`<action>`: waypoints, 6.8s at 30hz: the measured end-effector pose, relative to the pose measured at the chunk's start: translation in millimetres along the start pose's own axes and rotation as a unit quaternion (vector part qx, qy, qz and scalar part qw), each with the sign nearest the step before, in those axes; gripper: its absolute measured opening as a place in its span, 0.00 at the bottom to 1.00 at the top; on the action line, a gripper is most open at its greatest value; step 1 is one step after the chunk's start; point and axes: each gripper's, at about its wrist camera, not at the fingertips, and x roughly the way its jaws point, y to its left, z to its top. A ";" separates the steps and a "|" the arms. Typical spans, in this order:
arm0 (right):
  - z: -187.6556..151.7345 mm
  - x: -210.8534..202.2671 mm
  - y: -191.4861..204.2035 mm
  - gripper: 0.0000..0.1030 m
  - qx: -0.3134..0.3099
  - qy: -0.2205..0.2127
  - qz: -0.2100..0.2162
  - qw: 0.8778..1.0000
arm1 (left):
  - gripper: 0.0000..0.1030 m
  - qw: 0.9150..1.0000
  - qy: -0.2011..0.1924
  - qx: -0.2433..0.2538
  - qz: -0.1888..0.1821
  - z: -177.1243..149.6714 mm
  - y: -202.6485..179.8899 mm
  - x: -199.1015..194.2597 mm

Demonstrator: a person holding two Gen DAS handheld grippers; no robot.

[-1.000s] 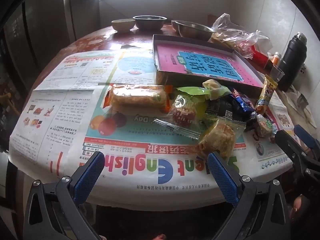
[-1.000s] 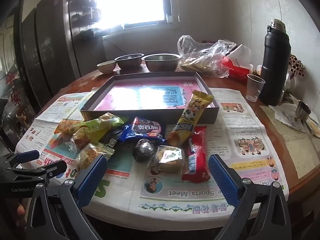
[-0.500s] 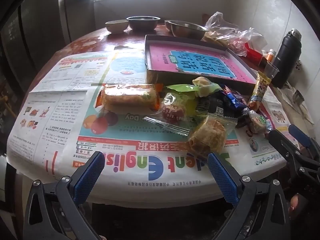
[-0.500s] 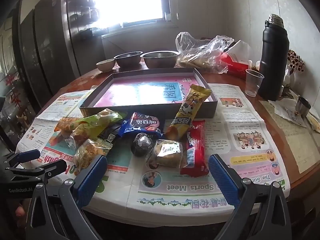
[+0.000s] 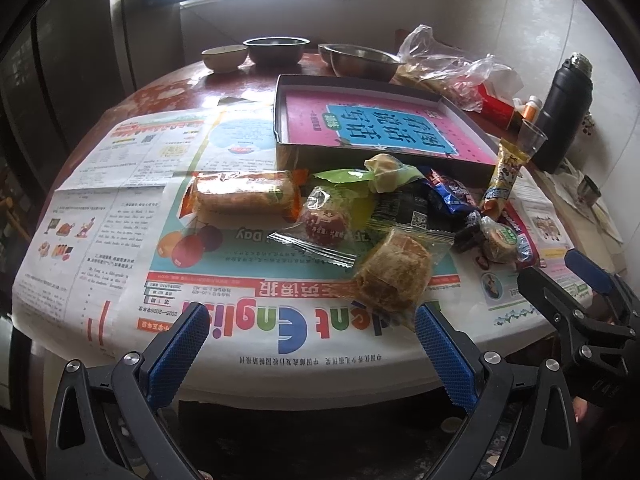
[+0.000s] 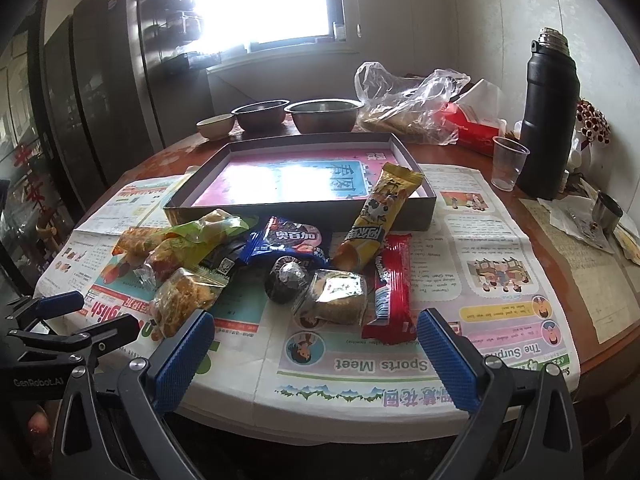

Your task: Organize snacks

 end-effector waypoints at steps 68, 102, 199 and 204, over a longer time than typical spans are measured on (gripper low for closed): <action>46.5 37.2 -39.1 0.99 0.059 0.000 0.000 0.998 | 0.99 0.996 0.023 -0.080 0.020 64.8 69.8 42.9; 72.9 107.5 -62.8 0.54 0.085 0.059 -0.007 0.995 | 0.99 0.995 0.080 -0.054 0.001 90.8 66.6 101.4; 122.6 145.1 -79.8 0.22 0.074 0.031 0.026 0.996 | 0.27 0.986 0.074 -0.007 -0.151 148.7 3.0 122.0; 122.1 143.7 -80.9 0.25 0.077 0.031 0.027 0.996 | 0.29 0.986 0.075 -0.008 -0.148 149.3 2.0 122.2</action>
